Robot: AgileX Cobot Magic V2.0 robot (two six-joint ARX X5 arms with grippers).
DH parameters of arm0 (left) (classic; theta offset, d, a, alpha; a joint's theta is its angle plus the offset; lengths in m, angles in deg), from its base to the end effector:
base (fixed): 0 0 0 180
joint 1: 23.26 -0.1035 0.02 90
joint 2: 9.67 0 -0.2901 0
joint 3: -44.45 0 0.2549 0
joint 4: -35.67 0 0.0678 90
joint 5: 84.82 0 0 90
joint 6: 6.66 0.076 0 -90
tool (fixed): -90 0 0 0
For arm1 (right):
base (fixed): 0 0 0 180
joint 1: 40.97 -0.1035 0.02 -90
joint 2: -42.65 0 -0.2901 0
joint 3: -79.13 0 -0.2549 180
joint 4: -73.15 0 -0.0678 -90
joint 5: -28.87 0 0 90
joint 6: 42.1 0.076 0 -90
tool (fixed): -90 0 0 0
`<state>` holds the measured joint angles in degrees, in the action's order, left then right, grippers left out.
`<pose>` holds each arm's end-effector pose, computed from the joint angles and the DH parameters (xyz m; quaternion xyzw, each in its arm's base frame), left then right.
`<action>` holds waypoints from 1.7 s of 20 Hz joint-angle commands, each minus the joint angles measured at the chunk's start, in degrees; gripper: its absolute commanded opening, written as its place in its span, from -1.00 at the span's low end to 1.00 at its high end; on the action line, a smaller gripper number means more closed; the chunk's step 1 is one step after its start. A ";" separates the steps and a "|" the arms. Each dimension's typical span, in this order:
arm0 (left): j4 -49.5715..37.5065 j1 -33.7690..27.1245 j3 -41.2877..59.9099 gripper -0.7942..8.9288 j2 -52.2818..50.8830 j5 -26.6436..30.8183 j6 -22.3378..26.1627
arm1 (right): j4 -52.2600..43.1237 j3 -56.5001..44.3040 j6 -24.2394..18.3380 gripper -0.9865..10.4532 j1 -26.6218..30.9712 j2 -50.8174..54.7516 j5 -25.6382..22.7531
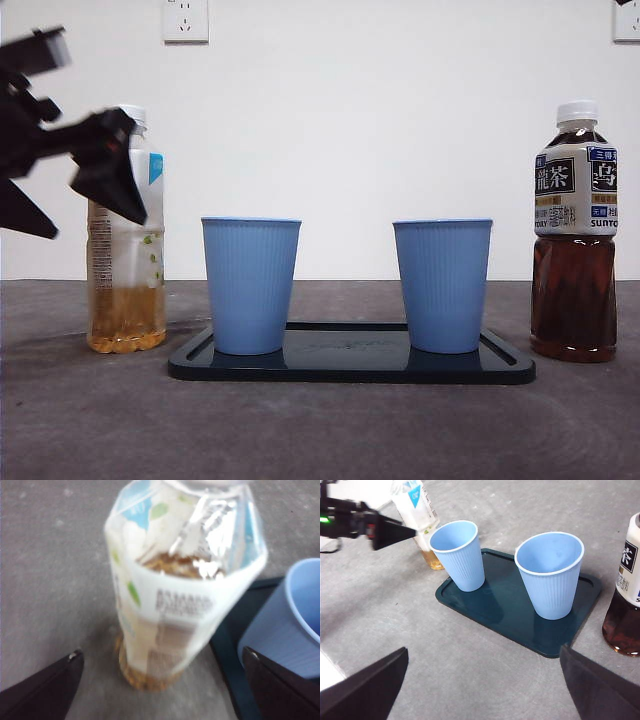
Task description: Pour the drink into the cup
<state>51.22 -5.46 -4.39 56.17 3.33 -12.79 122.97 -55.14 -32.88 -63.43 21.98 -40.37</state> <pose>0.2527 -0.0837 0.2163 -0.0117 0.2859 -0.1487 0.9466 0.0873 0.0652 0.2557 0.0698 0.2426 0.3413 0.9054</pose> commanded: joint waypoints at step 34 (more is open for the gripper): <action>29.73 5.90 -0.50 -0.82 -34.88 -3.13 -3.93 | -0.61 1.01 1.01 -0.82 -0.33 -0.15 -4.33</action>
<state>81.29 0.13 -4.39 21.09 0.36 -16.66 122.97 -55.14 -32.62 -63.43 21.98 -44.75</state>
